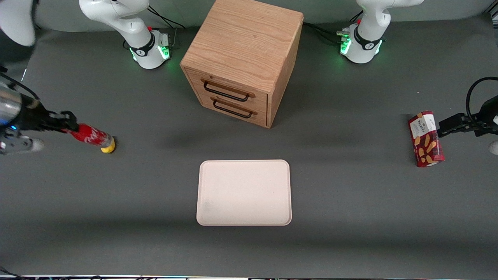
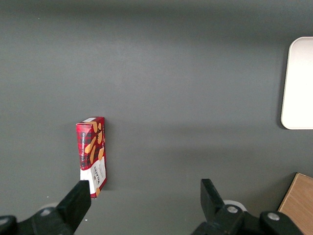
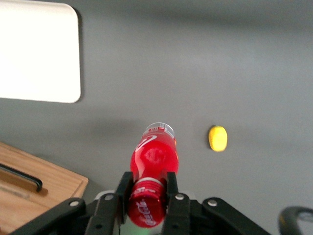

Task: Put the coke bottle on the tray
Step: 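Carry the bottle over the white tray and lower it onto it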

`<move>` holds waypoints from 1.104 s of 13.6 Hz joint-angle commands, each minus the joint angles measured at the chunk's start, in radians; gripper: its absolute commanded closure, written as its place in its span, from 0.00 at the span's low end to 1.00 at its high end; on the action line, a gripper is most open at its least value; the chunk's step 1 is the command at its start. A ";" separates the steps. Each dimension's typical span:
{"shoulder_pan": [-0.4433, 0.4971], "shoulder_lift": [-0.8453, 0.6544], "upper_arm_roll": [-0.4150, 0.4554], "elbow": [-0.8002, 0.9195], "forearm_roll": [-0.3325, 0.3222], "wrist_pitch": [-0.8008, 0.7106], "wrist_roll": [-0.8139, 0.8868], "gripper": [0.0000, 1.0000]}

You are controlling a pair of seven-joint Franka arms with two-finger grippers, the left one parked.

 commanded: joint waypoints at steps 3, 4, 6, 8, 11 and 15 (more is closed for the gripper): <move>0.037 0.196 0.113 0.228 0.020 0.036 0.251 1.00; 0.040 0.227 0.147 0.230 0.019 0.063 0.311 1.00; 0.047 0.268 0.220 0.256 0.017 0.121 0.451 1.00; 0.072 0.316 0.259 0.292 0.017 0.155 0.580 1.00; 0.127 0.359 0.262 0.302 0.016 0.240 0.707 1.00; 0.147 0.390 0.260 0.302 0.010 0.307 0.732 1.00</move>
